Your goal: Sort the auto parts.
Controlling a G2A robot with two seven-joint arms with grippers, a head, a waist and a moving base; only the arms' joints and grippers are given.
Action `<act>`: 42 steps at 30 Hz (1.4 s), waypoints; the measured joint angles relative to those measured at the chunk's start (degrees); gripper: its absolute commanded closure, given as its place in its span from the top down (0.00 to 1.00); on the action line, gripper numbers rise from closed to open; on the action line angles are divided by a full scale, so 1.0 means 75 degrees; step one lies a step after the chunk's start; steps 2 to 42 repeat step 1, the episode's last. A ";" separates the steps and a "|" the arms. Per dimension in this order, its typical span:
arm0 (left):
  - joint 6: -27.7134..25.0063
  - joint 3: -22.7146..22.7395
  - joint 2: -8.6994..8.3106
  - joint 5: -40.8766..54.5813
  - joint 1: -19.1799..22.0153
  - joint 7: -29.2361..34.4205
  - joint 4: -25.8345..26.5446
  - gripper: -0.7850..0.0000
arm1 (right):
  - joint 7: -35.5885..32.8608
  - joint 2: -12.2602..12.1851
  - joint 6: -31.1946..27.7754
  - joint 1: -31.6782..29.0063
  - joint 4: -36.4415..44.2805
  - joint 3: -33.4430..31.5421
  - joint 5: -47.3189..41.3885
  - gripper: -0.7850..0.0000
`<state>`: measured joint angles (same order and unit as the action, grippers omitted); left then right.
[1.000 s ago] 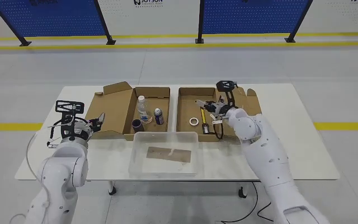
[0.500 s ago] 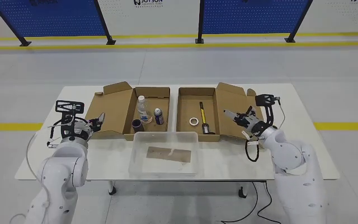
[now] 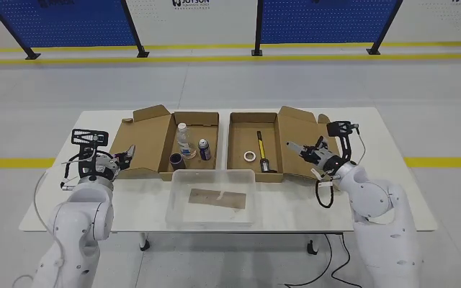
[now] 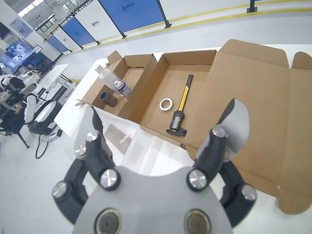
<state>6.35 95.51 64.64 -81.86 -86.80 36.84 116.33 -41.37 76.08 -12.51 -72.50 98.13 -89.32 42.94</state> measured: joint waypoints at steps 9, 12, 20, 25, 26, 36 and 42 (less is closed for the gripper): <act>0.0000 0.0000 0.0000 0.0000 0.0000 0.0000 0.0000 1.00 | 0.0000 0.0000 0.0000 0.0000 0.0000 0.0000 0.0000 1.00; 0.0000 0.0000 0.0000 0.0000 0.0000 0.0000 0.0000 1.00 | 0.0000 0.0000 0.0000 0.0000 0.0000 0.0000 0.0000 1.00; 0.0000 0.0000 0.0000 0.0000 0.0000 0.0000 0.0000 1.00 | 0.0000 0.0000 0.0000 0.0000 0.0000 0.0000 0.0000 1.00; 0.0000 0.0000 0.0000 0.0000 0.0000 0.0000 0.0000 1.00 | 0.0000 0.0000 0.0000 0.0000 0.0000 0.0000 0.0000 1.00; 0.0000 0.0000 0.0000 0.0000 0.0000 0.0000 0.0000 1.00 | 0.0000 0.0000 0.0000 0.0000 0.0000 0.0000 0.0000 1.00; 0.0000 0.0000 0.0000 0.0000 0.0000 0.0000 0.0000 1.00 | 0.0000 0.0000 0.0000 0.0000 0.0000 0.0000 0.0000 1.00; 0.0000 0.0000 0.0000 0.0000 0.0000 0.0000 0.0000 1.00 | 0.0000 0.0000 0.0000 0.0000 0.0000 0.0000 0.0000 1.00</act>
